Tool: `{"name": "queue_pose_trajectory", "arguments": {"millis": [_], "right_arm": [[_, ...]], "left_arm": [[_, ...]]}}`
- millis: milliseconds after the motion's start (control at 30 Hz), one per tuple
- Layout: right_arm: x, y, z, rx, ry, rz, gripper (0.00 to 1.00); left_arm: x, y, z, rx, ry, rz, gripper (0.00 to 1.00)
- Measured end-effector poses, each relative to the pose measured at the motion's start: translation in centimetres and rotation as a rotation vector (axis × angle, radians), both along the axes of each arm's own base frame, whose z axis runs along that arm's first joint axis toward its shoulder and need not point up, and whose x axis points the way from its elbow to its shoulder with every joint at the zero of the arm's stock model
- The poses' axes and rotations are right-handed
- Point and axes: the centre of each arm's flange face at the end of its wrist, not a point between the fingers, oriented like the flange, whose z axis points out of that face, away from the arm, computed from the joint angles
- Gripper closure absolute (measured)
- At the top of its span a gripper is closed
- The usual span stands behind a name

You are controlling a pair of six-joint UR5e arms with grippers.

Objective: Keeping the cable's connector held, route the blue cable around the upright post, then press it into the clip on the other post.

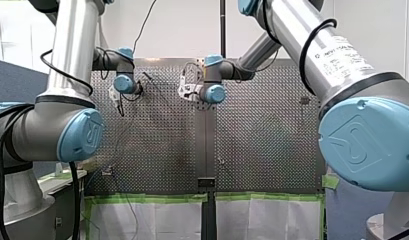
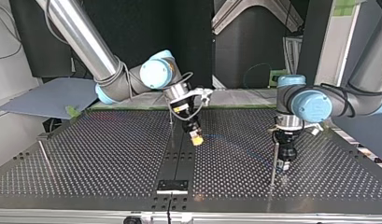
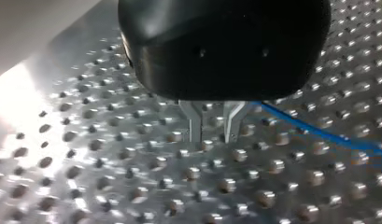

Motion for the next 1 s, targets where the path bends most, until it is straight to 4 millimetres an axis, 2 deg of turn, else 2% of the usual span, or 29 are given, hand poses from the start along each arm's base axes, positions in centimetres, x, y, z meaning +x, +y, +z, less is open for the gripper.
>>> {"name": "queue_pose_trajectory", "arguments": {"millis": [33, 67, 100, 167, 200, 267, 300, 367, 433, 600, 867, 1000], "right_arm": [[-0.1, 0.0, -0.5, 0.004, 0.008, -0.003, 1.0], [-0.2, 0.1, -0.9, 0.007, 0.014, -0.005, 1.0], [-0.3, 0.1, -1.3, 0.01, 0.02, -0.008, 1.0], [-0.4, 0.2, -2.3, 0.018, 0.034, -0.012, 1.0], [-0.4, 0.4, -2.7, 0.021, 0.042, -0.012, 1.0], [-0.5, 0.6, -3.6, 0.026, 0.058, -0.016, 1.0], [-0.6, 0.7, -4.0, 0.028, 0.064, -0.017, 1.0], [-0.7, 0.9, -4.8, 0.033, 0.074, -0.02, 1.0], [-0.9, 1.1, -5.5, 0.036, 0.08, -0.022, 1.0], [-1.2, 1.3, -7.0, 0.046, 0.085, -0.029, 1.0], [-1.2, 1.1, -12.2, 0.09, 0.128, -0.052, 1.0], [-1.2, 0.7, -14.8, 0.108, 0.139, -0.065, 1.0]], "left_arm": [[0.0, -0.1, -0.2, -0.006, 0.007, -0.004, 0.65], [0.0, -0.1, -0.3, -0.01, 0.011, -0.005, 0.54], [-0.1, -0.2, -0.3, -0.012, 0.014, -0.007, 0.54], [-0.1, -0.3, -0.5, -0.015, 0.024, -0.008, 0.33], [-0.2, -0.3, -0.5, -0.015, 0.029, -0.007, 0.33], [-0.3, -0.4, -0.6, -0.016, 0.039, 0.002, 0.16], [-0.4, -0.4, -0.7, -0.016, 0.043, 0.008, 0.16], [-0.5, -0.4, -0.8, -0.011, 0.052, 0.024, 0.04], [-0.7, -0.4, -0.9, -0.007, 0.062, 0.039, 0.0], [-0.9, -0.6, -1.0, -0.007, 0.072, 0.051, 0.0], [-0.8, -1.1, -1.1, -0.016, 0.07, 0.035, 0.0], [-0.5, -1.5, -2.1, -0.022, 0.086, 0.005, 0.0]]}}
